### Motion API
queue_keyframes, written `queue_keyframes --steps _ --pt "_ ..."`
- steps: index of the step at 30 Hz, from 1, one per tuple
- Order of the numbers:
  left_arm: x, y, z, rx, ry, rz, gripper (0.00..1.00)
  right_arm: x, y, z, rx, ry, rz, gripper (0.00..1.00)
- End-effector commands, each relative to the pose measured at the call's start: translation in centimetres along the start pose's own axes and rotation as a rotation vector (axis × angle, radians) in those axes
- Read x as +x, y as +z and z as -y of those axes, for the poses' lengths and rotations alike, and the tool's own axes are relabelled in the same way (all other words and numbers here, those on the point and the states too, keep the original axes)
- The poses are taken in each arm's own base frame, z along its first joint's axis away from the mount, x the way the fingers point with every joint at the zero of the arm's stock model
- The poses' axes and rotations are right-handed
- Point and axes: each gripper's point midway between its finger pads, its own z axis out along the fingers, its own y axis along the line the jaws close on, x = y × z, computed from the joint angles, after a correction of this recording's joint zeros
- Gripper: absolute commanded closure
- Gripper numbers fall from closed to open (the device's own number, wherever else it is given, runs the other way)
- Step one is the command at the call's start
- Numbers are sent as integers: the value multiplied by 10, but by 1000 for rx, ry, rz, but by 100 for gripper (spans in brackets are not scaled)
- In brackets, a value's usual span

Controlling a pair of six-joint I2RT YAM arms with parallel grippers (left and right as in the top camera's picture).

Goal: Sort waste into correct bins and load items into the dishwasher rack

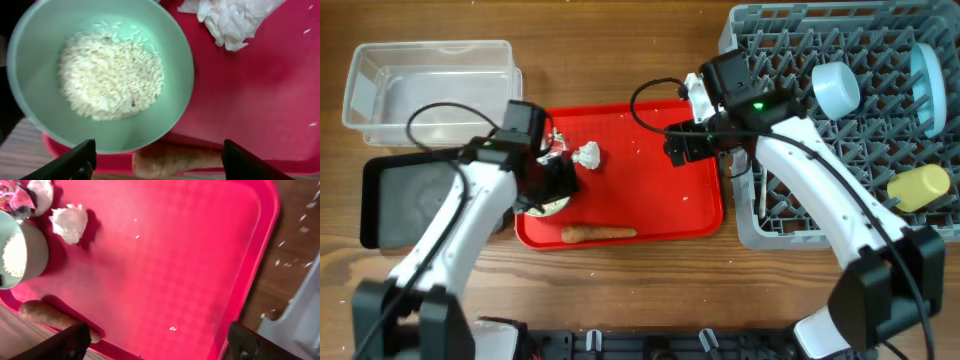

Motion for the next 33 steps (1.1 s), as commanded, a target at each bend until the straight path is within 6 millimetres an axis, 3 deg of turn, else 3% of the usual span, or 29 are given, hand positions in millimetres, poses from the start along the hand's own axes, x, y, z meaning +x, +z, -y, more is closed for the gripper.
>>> queue_keyframes --steps 1,5,8,11,20,28,33 --pt "-1 23 11 -35 44 -27 21 10 16 -1 -27 45 -64 10" --pt "-5 41 14 -85 85 -16 21 15 23 1 -23 52 -91 10" --pt "-9 51 23 -81 109 0 34 14 23 1 -23 52 -91 10" --pt "-11 55 20 -112 120 12 38 15 23 1 -23 53 -91 10" --pt "-12 58 13 -151 124 31 66 15 24 1 -23 53 -92 11" --pt "-13 64 3 -193 125 53 69 16 23 1 -22 54 -99 12" --pt "-13 67 2 -195 125 50 78 16 23 1 -22 54 -99 12"
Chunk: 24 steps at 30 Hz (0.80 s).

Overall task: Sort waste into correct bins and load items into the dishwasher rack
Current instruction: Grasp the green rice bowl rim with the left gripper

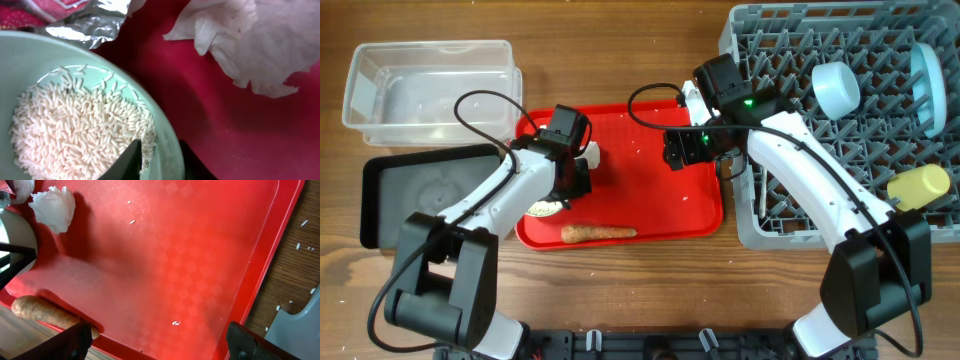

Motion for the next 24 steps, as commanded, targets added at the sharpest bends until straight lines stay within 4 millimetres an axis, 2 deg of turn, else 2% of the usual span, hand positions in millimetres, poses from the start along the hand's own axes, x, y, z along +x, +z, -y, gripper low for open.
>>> queue_keyframes --steps 1,4,7,10,12,18,24 --pt "3 7 -4 -29 0 -6 78 3 6 -1 -14 19 -22 12" --pt "4 13 -4 -34 1 -16 86 4 6 -1 -14 19 -22 12" --pt "5 15 -4 -38 2 -23 89 4 6 -1 -14 18 -23 12" --pt "4 15 -4 -36 2 -19 96 4 6 -1 -14 19 -24 13" --pt "2 13 -3 -34 16 -14 96 4 6 -1 -13 18 -24 13" --pt "-9 -7 0 -34 16 -15 96 4 6 -1 -13 18 -26 14" --pt "-18 -43 2 -6 9 42 96 4 6 -1 -12 16 -26 14"
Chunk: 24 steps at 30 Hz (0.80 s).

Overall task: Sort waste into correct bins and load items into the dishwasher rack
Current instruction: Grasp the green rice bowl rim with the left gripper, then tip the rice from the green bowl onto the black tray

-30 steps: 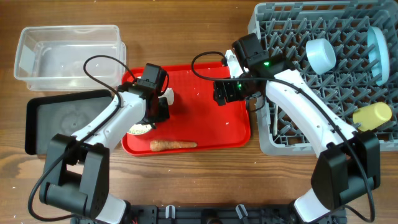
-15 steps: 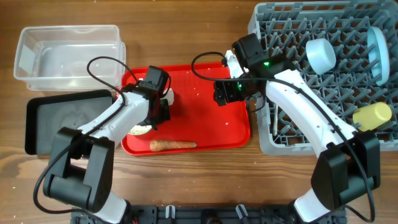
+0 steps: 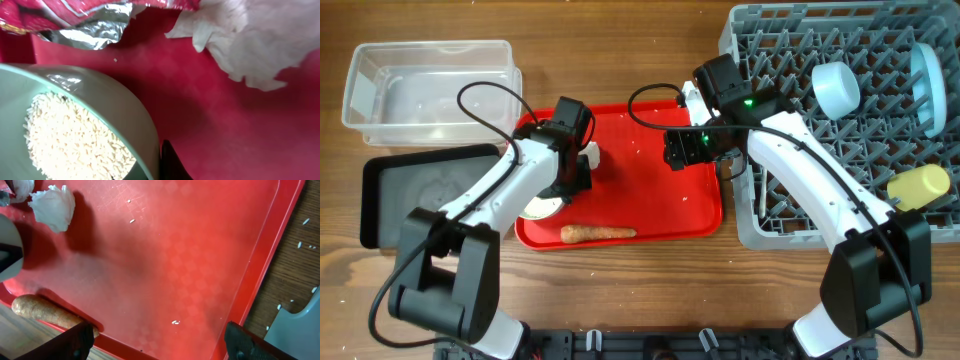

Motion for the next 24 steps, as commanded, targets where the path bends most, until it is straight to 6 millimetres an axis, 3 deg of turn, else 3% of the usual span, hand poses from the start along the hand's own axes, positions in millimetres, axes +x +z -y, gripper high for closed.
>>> queue_keyframes --steps 1,5,10,14,24 --pt "-15 -36 0 41 -12 92 96 3 6 0 -10 15 -21 14" --pt "-13 -61 -5 58 35 138 96 3 6 0 -10 15 -21 15" --pt "-23 -87 -32 121 -14 199 96 4 6 0 -6 16 -25 15" --pt "-35 -90 -56 197 -84 207 96 6 6 0 -5 17 -30 15" --pt "-61 -106 -115 588 -305 271 96 7 6 1 -2 17 -35 16"
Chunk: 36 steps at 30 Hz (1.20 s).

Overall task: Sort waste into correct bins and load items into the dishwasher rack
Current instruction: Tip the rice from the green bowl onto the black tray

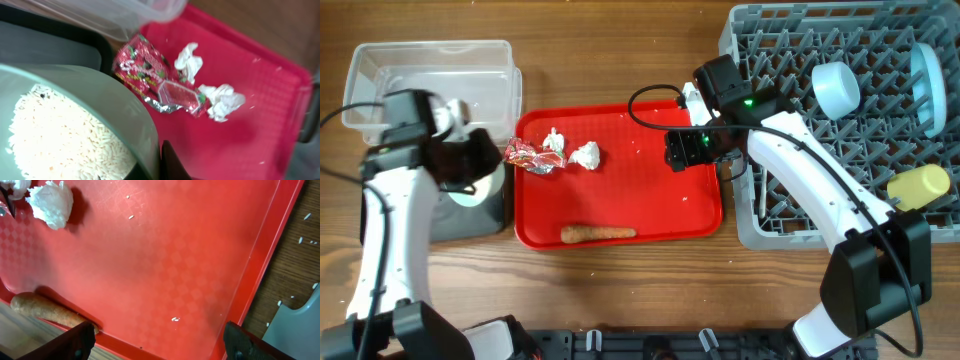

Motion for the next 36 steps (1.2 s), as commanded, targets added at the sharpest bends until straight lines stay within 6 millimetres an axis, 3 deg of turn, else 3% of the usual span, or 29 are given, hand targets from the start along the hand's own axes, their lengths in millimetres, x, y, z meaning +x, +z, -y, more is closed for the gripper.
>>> queue_keyframes --steps 1,11,19,32,33,36 --pt "-15 -16 3 226 -16 22 96 3 6 2 2 14 -21 16" --pt "-34 -26 -33 654 -272 24 96 4 6 3 13 16 -23 16" --pt "-38 -27 -56 866 -420 39 96 4 6 4 13 15 -23 16" --pt "-41 -44 -53 959 -477 64 96 4 6 4 13 15 -25 16" --pt "-36 -17 -80 771 -588 -12 96 4 6 4 13 15 -25 17" --pt "-39 -31 -71 877 -526 41 96 7 6 4 15 18 -34 17"
